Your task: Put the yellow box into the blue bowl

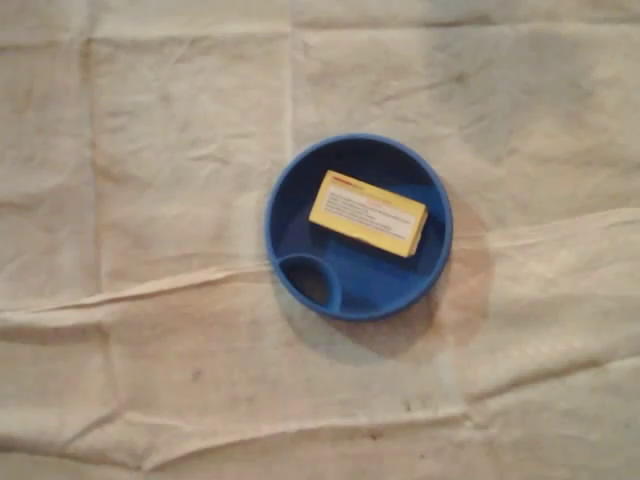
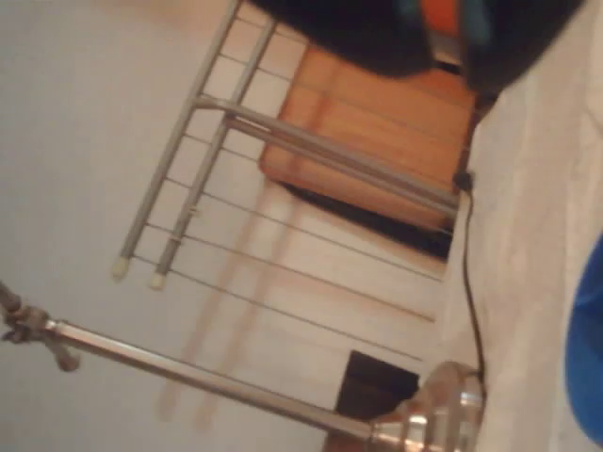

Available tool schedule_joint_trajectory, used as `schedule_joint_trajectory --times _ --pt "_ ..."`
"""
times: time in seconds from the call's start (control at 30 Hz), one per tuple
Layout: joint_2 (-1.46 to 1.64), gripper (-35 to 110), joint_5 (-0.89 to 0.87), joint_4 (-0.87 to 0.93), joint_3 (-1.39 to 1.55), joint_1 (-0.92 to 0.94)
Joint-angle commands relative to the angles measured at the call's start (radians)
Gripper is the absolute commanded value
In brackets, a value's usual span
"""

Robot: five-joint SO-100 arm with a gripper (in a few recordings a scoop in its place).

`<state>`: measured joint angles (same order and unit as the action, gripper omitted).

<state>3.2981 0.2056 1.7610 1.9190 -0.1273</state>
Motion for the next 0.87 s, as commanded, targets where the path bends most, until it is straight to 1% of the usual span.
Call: schedule_joint_trajectory --times 0.0,0.83 --pt "0.038 0 0.000 -0.008 -0.012 0.012" --pt "0.038 0 0.000 -0.006 -0.014 0.012"
